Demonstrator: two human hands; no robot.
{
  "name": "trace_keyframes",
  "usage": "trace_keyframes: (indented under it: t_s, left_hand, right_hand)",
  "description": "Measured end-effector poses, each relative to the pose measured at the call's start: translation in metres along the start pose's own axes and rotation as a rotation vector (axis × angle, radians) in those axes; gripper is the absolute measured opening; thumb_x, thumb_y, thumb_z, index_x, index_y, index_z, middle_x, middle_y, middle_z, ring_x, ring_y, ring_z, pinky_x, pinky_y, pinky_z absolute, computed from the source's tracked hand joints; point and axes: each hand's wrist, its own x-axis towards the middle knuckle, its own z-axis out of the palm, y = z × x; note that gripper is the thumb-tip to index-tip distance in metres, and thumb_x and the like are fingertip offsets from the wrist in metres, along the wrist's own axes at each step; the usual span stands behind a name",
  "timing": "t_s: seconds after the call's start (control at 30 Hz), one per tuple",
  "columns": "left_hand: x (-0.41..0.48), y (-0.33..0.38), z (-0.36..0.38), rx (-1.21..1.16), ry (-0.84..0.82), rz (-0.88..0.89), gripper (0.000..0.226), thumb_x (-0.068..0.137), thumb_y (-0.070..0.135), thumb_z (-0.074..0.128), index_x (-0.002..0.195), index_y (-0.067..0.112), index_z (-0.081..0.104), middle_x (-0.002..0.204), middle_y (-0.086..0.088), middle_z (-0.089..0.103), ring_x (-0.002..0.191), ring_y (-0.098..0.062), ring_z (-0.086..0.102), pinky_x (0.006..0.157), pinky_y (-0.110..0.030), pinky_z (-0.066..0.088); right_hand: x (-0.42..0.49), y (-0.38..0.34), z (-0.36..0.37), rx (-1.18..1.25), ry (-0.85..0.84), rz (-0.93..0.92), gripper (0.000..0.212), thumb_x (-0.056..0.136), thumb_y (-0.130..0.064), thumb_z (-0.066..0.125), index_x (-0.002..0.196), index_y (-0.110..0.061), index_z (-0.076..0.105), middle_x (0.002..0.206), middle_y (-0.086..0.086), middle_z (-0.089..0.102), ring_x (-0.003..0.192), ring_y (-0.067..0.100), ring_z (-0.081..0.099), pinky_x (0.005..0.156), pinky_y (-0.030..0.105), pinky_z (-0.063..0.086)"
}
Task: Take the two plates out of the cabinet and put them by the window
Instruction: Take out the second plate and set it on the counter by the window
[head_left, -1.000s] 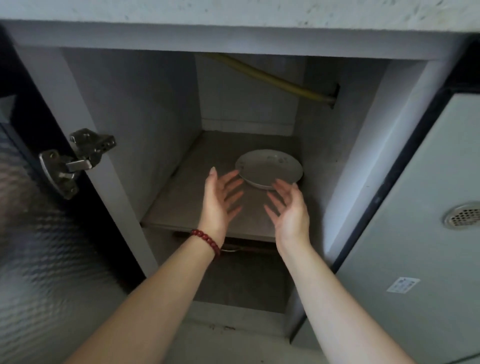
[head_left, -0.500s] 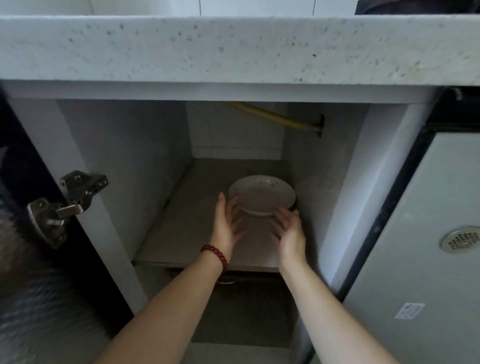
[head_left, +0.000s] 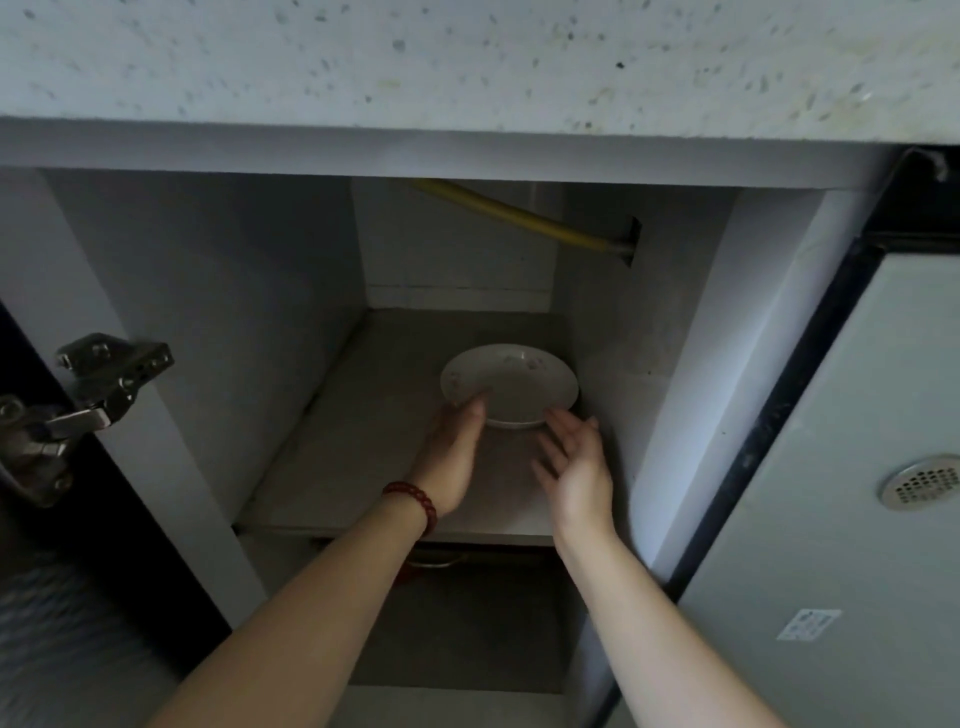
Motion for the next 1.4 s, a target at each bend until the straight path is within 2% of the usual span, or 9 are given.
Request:
trace_keyframes:
  t_s: [0.07,0.13,0.3,0.57,0.93,1.17,1.4]
  left_hand:
    - [0.003,-0.010,-0.005,0.506,-0.071,0.154,0.060,0.082,0.063,0.011,0.140,0.048,0.020,0.154,0.016,0.016,0.142,-0.011,0.002,0.112,-0.032,0.009]
    - [0.006,-0.017,-0.008,0.785,-0.126,0.236,0.059,0.084,0.055,0.011,0.143,0.045,0.013,0.157,0.012,0.009,0.143,-0.014,-0.006,0.115,-0.039,0.002]
    - [0.013,-0.031,-0.005,0.965,-0.153,0.291,0.062,0.085,0.049,0.017,0.145,0.040,0.007,0.158,0.007,0.007,0.143,-0.018,-0.005,0.112,-0.043,-0.001]
    - [0.011,-0.030,-0.006,0.993,-0.158,0.279,0.064,0.083,0.046,0.021,0.146,0.031,0.017,0.158,0.000,0.010,0.143,-0.025,0.000,0.113,-0.042,0.001]
    - [-0.020,-0.012,-0.001,0.937,-0.145,0.311,0.061,0.083,0.047,0.023,0.143,0.036,0.022,0.152,-0.004,0.028,0.142,-0.027,0.007,0.114,-0.043,0.010]
    - [-0.041,-0.012,-0.007,0.906,-0.123,0.303,0.054,0.085,0.047,0.025,0.138,0.037,0.030,0.146,-0.002,0.035,0.141,-0.027,0.011,0.111,-0.040,0.013]
    - [-0.074,-0.008,-0.011,0.821,-0.050,0.305,0.044,0.088,0.046,0.029,0.131,0.037,0.038,0.140,0.004,0.042,0.139,-0.021,0.018,0.111,-0.036,0.018]
  right_hand:
    - [-0.006,0.001,-0.004,-0.013,-0.022,-0.026,0.046,0.100,-0.041,0.020,0.128,-0.023,0.052,0.133,-0.001,0.055,0.122,0.013,0.050,0.103,0.037,0.037]
    - [-0.014,0.004,-0.007,-0.011,-0.044,-0.032,0.043,0.100,-0.042,0.020,0.118,-0.030,0.057,0.128,-0.005,0.058,0.118,0.008,0.052,0.100,0.035,0.039]
    - [-0.025,0.008,-0.010,-0.028,-0.082,-0.037,0.041,0.100,-0.043,0.020,0.112,-0.035,0.059,0.125,-0.009,0.059,0.119,0.008,0.053,0.103,0.037,0.038]
    - [-0.035,0.001,-0.013,-0.054,-0.109,-0.075,0.042,0.100,-0.041,0.019,0.115,-0.034,0.058,0.126,-0.010,0.059,0.119,0.007,0.053,0.104,0.036,0.039]
    - [-0.050,-0.007,-0.009,-0.113,-0.107,-0.101,0.041,0.101,-0.039,0.019,0.116,-0.034,0.056,0.127,-0.011,0.057,0.122,0.005,0.049,0.108,0.035,0.034]
    - [-0.058,-0.010,-0.008,-0.100,-0.117,-0.095,0.040,0.101,-0.038,0.018,0.111,-0.034,0.057,0.125,-0.010,0.056,0.122,0.008,0.049,0.108,0.037,0.033]
    - [-0.058,-0.012,-0.009,-0.104,-0.136,-0.096,0.042,0.101,-0.037,0.019,0.122,-0.027,0.054,0.132,-0.003,0.054,0.123,0.008,0.048,0.110,0.038,0.032]
